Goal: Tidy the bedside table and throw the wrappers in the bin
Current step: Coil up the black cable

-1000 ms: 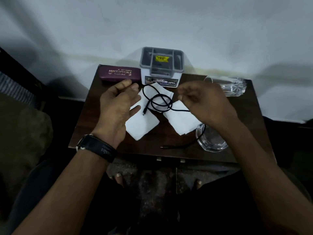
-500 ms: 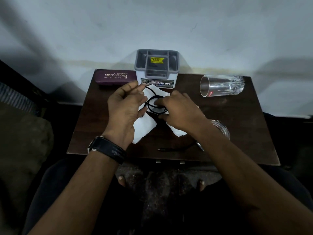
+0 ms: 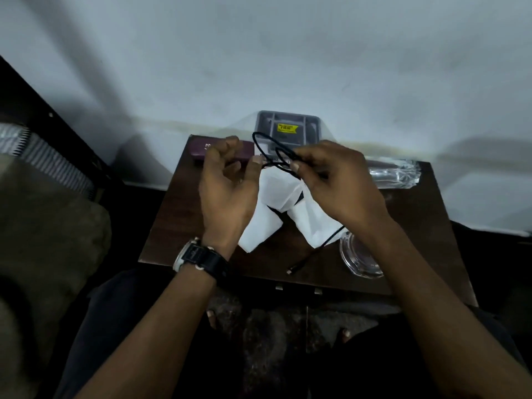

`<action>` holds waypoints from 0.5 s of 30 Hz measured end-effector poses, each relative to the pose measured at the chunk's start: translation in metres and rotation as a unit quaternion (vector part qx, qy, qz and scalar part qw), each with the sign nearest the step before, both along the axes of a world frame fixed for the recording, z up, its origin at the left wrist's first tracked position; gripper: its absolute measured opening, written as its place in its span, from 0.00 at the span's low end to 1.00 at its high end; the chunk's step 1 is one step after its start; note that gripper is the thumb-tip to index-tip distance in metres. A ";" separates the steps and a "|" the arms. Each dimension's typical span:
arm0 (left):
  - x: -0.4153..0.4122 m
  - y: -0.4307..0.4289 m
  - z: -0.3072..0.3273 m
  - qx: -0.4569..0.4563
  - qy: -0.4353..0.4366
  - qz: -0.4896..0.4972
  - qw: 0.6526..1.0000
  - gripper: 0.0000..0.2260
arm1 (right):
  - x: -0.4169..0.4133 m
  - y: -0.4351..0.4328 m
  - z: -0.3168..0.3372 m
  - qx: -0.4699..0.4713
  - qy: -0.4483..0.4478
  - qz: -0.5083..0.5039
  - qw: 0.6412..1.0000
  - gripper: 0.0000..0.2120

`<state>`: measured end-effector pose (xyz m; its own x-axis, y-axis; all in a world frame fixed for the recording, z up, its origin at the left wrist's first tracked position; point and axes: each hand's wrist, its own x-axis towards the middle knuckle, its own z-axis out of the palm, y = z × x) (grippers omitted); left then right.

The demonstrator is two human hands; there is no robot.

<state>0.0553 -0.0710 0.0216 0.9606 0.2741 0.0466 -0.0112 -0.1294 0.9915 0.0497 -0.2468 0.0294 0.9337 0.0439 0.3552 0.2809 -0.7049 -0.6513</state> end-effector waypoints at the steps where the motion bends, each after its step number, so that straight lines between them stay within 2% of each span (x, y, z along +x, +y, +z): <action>1: -0.002 0.002 0.002 0.008 -0.016 -0.008 1.000 0.19 | -0.003 0.001 0.006 0.027 -0.001 -0.008 1.000 0.09; 4: -0.008 0.007 0.007 0.012 -0.043 -0.040 0.998 0.21 | -0.012 0.005 0.026 0.091 0.008 -0.023 0.996 0.09; 9: -0.024 0.012 0.033 -0.075 -0.003 -0.119 0.990 0.21 | -0.031 0.009 0.059 0.151 0.032 -0.026 0.988 0.08; 13: -0.031 0.013 0.069 -0.134 0.016 -0.174 0.975 0.25 | -0.030 0.005 0.084 0.138 0.011 -0.045 0.989 0.09; 15: -0.028 0.013 0.080 -0.113 0.024 -0.171 0.978 0.28 | -0.022 0.000 0.091 0.130 0.015 -0.053 0.990 0.07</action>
<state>0.0275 -0.0582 0.1018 0.9975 -0.0661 -0.0249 0.0312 0.0958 0.9949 0.0280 -0.2471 0.1202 0.9383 -0.1446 0.3141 0.1925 -0.5361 -0.8219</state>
